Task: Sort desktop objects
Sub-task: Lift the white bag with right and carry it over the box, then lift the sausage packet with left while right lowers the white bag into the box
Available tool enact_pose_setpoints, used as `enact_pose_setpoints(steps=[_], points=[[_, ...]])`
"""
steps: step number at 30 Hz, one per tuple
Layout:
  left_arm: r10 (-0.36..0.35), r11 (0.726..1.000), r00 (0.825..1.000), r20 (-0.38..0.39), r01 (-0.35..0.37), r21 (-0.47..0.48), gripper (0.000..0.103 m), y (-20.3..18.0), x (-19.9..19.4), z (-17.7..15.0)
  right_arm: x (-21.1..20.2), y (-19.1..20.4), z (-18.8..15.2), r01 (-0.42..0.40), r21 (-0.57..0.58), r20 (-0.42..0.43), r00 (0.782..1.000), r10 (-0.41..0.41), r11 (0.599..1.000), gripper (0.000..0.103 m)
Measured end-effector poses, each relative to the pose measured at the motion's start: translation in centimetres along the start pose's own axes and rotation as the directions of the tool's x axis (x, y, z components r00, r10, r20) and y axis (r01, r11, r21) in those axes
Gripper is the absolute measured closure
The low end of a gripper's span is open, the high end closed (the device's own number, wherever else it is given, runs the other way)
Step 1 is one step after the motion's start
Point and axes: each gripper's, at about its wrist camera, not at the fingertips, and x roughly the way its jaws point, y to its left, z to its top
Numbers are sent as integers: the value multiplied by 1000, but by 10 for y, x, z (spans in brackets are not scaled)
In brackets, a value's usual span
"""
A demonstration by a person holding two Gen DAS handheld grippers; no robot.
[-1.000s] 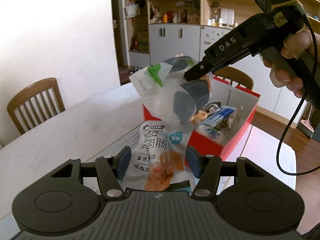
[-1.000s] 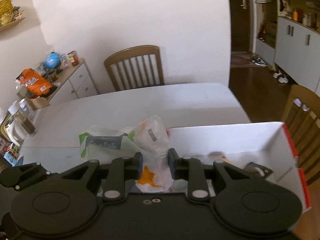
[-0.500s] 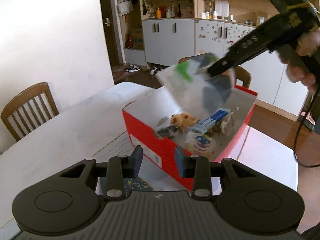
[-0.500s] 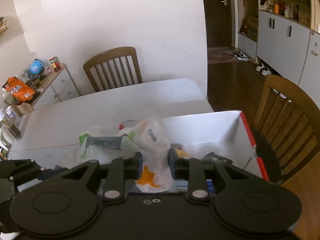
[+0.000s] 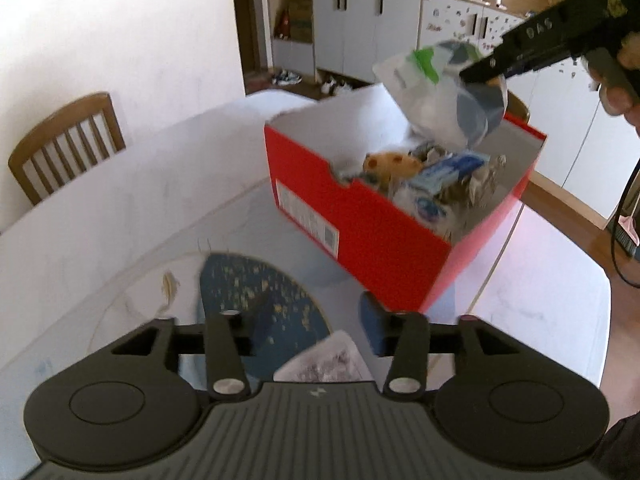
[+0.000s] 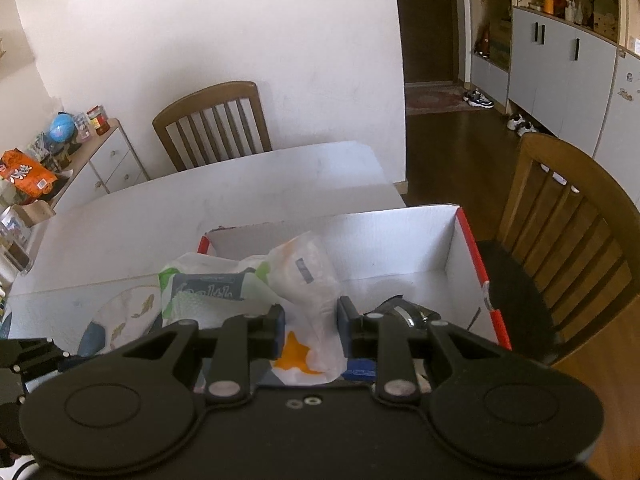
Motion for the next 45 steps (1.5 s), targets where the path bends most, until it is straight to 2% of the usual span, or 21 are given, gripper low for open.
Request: enact_pose_setpoints(steps=[2,6,8,18,22,32,38,45], points=[[-16,1000,1000,-19,15,-24,35,1,4,-5,2,1,0,-3,-2,-4,1000,3,1000,78],[-29,998,997,-70,25,-50,32,-1,13,-16,3,-1,0,-6,-3,-10,1000,6,1000,77],[-27,998,996,-88,22,-52,20,-3,17,-20,4,-2,2,-7,-4,-11,1000,7,1000,77],[-27,991,988,-150,7,-133,14,-7,31,-36,10,-7,2,-16,-10,-25,1000,16,1000,77],[-10,984,984,-180,-22,-176,3,-7,39,-42,12,-10,3,-21,-14,-32,999,20,1000,77],[41,972,969,-244,-95,-216,3,-17,55,-50,21,-21,4,-44,-27,-53,998,42,999,77],[113,965,965,-237,-163,-207,3,-24,60,-52,26,-27,5,-55,-42,-68,996,52,998,77],[150,949,964,-221,-202,-240,3,-27,61,-50,31,-33,7,-70,-55,-81,995,65,996,77]])
